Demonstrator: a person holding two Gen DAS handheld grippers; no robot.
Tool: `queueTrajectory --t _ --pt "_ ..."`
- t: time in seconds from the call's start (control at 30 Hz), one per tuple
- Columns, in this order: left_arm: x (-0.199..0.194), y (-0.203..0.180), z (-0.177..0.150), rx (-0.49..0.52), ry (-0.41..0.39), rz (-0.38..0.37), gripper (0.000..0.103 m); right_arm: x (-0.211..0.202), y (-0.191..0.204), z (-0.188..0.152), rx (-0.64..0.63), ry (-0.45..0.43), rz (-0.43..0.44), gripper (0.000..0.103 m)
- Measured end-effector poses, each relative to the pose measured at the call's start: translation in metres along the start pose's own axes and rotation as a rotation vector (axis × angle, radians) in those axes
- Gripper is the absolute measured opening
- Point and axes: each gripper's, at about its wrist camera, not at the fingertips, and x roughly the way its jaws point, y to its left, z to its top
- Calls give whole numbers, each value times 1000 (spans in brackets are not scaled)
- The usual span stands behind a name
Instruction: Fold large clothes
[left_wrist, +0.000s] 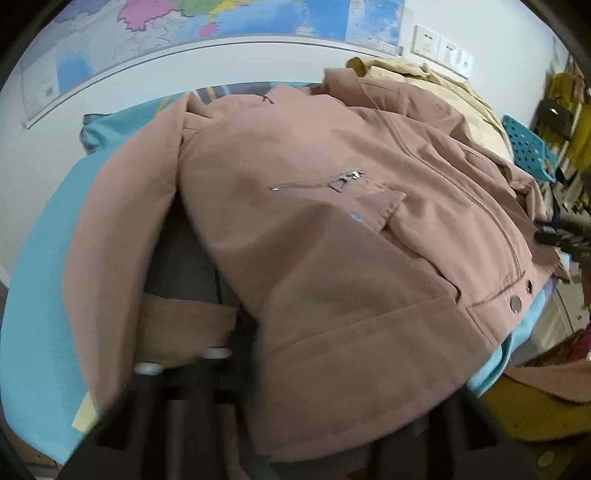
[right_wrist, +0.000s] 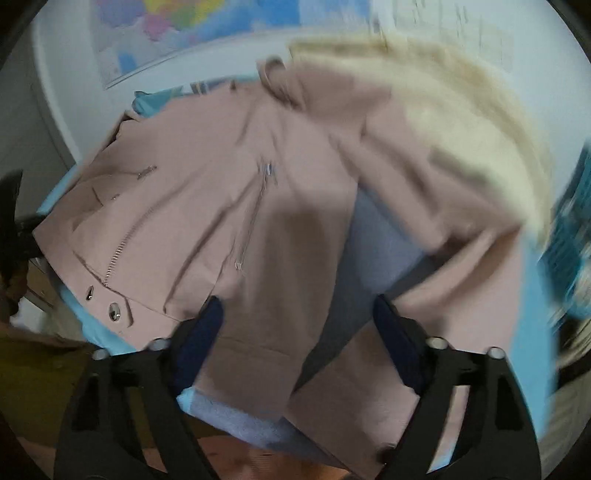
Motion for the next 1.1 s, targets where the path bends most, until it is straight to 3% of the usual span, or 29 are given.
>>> queueTrajectory --t 0.03,0.07,0.2,0.27,0.33,0.4,0.47,0.53,0.57,0.6,0.67,0.77,0.83,0.9,1.03,1.1 --pt "-3 7 1 -35 4 -13 4 -1 -4 -1 19 -23 7 24" --pt "-6 14 2 -67 6 -36 4 -3 -8 -1 45 -25 68 6" --pt "-47 47 5 -174 -41 -72 3 -54 4 -1 47 -141 216 5" --pt "-67 54 7 -178 -66 -66 4 -75 13 -1 6 -178 217 5" --pt "-78 52 9 -138 -70 -7 4 -72 21 -1 -30 -147 204 5" --pt "-69 41 6 -39 -24 104 17 -45 23 -5 -42 -38 118 8" --pt "-44 27 -2 72 75 234 28 -25 13 -5 -43 37 32 16" --pt "-30 21 -11 137 132 224 32 -21 4 0 -26 40 -21 30" --pt "-33 22 -13 145 111 211 34 -26 2 5 -18 12 -52 39" --pt "-41 26 -14 139 80 179 44 -33 2 12 -19 -21 -54 41" --pt "-81 35 -12 134 -81 46 53 -42 9 26 -28 -82 -42 45" --pt "-140 48 -11 147 -330 -49 94 -36 28 59 -92 -140 -46 62" --pt "-159 54 -5 144 -408 -74 95 -18 43 84 -142 -157 -50 66" --pt "-157 56 7 143 -415 -71 95 7 55 107 -168 -138 -55 66" --pt "-103 44 43 174 -284 -41 95 70 74 153 -239 -97 -164 66" --pt "-67 39 59 178 -195 -17 89 98 79 175 -254 -81 -188 65"
